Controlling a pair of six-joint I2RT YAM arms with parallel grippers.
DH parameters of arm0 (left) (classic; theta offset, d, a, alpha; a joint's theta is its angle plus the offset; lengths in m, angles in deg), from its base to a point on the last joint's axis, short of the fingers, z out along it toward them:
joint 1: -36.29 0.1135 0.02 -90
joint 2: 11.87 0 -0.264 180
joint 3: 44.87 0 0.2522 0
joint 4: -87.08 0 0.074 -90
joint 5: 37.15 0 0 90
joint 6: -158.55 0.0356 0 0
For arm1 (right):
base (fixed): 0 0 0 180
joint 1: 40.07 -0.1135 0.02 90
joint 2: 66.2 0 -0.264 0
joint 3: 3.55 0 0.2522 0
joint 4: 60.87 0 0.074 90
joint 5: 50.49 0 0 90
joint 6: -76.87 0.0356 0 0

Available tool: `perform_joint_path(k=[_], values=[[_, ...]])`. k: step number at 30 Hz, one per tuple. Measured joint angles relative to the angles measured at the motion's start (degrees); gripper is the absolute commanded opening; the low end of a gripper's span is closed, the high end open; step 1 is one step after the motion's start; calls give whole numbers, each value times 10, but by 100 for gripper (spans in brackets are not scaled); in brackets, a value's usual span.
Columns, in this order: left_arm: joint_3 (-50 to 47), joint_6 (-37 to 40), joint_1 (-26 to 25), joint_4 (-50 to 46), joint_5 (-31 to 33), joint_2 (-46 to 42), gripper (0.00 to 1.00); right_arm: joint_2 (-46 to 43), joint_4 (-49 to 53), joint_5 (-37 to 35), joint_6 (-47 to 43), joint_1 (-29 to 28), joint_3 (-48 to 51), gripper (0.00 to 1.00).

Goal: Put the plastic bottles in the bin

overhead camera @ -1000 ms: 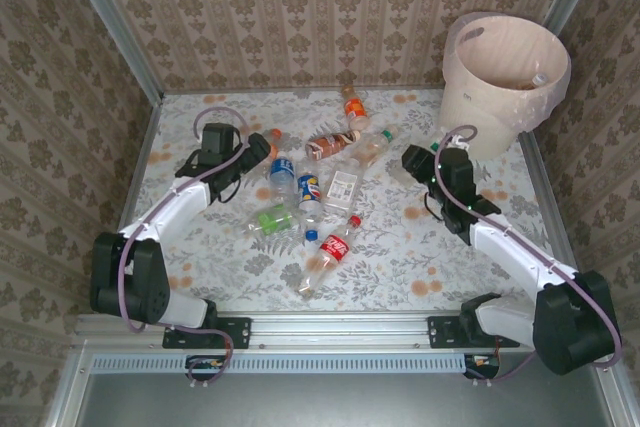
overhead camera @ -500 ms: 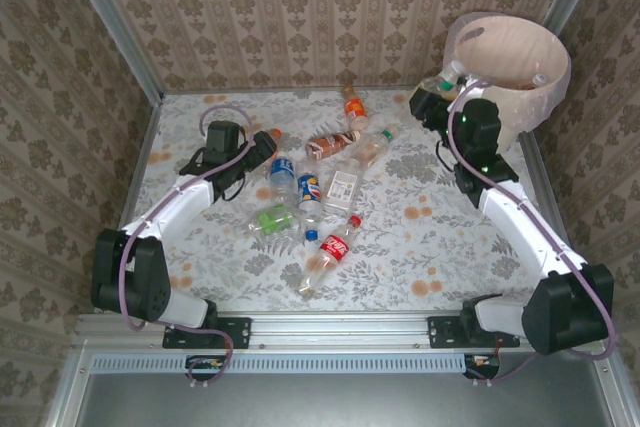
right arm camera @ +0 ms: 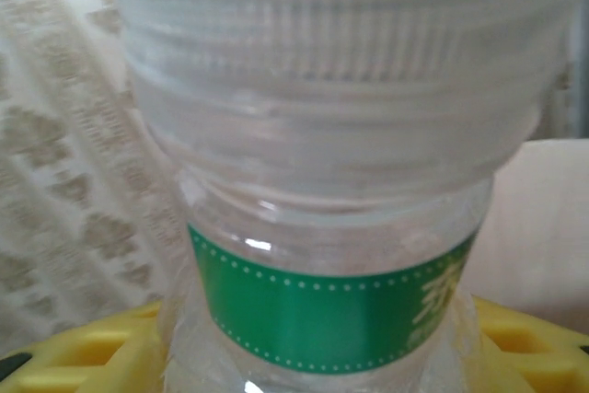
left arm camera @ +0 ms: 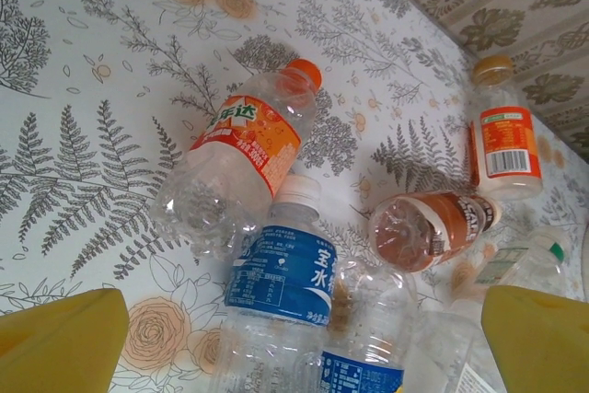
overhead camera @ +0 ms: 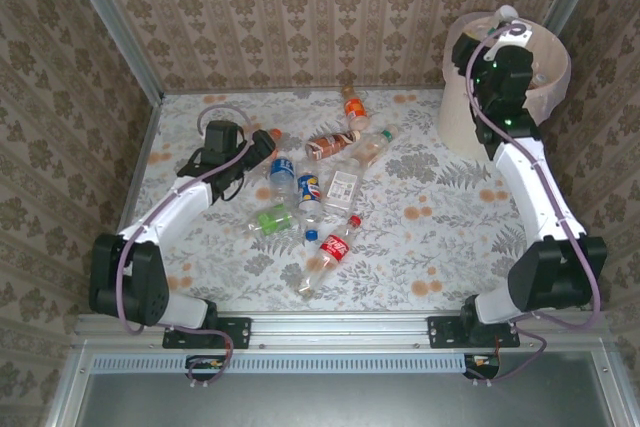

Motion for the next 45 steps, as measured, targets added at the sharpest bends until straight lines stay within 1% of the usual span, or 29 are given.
perform_joint_path(k=[5,10,17,18,20,23,28,39,41,45], values=[[0,0,0,0,7,-11,100,50,14,-59,-5,47,-43,50],[-7,0,0,-1,13,-11,100,88,16,-118,-25,76,-60,51],[-8,0,0,-5,23,-13,100,136,65,-144,-47,108,-104,54],[-8,0,0,-5,24,-15,100,137,72,-145,-48,111,-104,55],[-8,0,0,-5,24,-17,100,137,80,-147,-52,113,-105,63],[-8,0,0,-5,28,-18,100,157,123,-144,-62,116,-146,76],[-8,0,0,-12,37,-18,100,184,155,-125,-71,118,-175,87],[-12,0,0,-13,41,-17,100,181,193,-60,-76,116,-189,98],[-12,0,0,-13,41,-16,100,172,194,-50,-80,113,-184,100],[-12,-3,0,-17,41,-11,100,134,196,-34,-87,106,-161,100]])
